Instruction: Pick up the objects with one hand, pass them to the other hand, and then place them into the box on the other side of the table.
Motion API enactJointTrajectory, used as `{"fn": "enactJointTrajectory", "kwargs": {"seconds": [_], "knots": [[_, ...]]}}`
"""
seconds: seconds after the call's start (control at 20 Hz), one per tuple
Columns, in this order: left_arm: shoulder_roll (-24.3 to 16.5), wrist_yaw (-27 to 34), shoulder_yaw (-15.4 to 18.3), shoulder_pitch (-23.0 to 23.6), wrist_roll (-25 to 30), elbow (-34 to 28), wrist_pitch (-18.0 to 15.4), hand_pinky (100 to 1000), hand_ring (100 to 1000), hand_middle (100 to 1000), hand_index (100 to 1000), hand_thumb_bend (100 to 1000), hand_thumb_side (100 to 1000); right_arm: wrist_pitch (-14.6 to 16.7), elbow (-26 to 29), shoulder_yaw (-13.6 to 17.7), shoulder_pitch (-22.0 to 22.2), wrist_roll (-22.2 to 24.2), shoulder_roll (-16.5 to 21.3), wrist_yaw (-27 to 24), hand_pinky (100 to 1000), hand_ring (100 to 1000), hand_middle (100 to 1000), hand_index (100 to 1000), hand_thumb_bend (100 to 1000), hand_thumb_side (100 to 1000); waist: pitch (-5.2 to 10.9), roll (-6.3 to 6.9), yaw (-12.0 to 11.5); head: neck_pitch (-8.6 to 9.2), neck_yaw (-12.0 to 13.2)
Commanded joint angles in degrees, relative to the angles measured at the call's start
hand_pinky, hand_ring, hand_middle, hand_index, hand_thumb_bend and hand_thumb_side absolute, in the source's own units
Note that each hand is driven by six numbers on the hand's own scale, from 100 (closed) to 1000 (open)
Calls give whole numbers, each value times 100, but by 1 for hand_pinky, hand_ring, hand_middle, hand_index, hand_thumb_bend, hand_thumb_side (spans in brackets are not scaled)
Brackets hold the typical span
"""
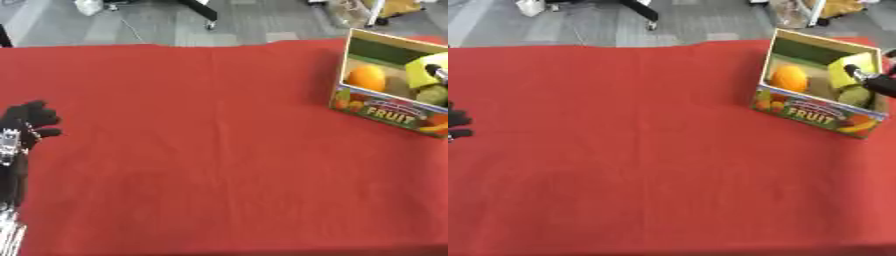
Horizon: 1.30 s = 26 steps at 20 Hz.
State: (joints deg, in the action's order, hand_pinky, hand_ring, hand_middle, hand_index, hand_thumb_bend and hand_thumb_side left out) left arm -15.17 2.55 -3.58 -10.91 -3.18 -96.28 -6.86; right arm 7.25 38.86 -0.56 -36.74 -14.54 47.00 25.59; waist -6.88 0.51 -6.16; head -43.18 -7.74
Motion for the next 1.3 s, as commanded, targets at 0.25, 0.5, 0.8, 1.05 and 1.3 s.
{"fn": "enactJointTrajectory", "kwargs": {"seconds": [0.25, 0.5, 0.8, 1.05, 1.3], "knots": [[-6, 6, 9, -12, 47, -50, -18, 671, 691, 640, 791, 471, 888, 426, 309, 28, 18, 154, 230, 279, 718, 784, 545, 921, 849, 710, 24, -80, 26, 38, -8], [12, 10, 18, 15, 70, -24, -28, 671, 691, 640, 790, 471, 889, 560, 810, 104, 195, 239, 345, 219, 720, 791, 547, 918, 829, 684, 32, -101, 59, 38, 29], [34, -49, 81, 40, 22, 6, -47, 671, 692, 640, 787, 465, 886, 448, 2739, 402, 1122, -176, 445, -953, 693, 784, 506, 855, 641, 568, 59, -149, 183, 47, 180], [118, -254, 186, -15, -134, 14, -72, 670, 688, 635, 785, 456, 876, 91, 5181, 701, 2313, -594, -257, -2140, 664, 767, 477, 774, 359, 470, 85, -170, 308, 102, 459], [225, -330, 238, -26, -445, 14, -178, 663, 674, 621, 772, 435, 862, -153, 6958, 664, 3212, -751, -1488, -2270, 649, 752, 460, 724, 251, 481, 52, -173, 432, 146, 697]]}}
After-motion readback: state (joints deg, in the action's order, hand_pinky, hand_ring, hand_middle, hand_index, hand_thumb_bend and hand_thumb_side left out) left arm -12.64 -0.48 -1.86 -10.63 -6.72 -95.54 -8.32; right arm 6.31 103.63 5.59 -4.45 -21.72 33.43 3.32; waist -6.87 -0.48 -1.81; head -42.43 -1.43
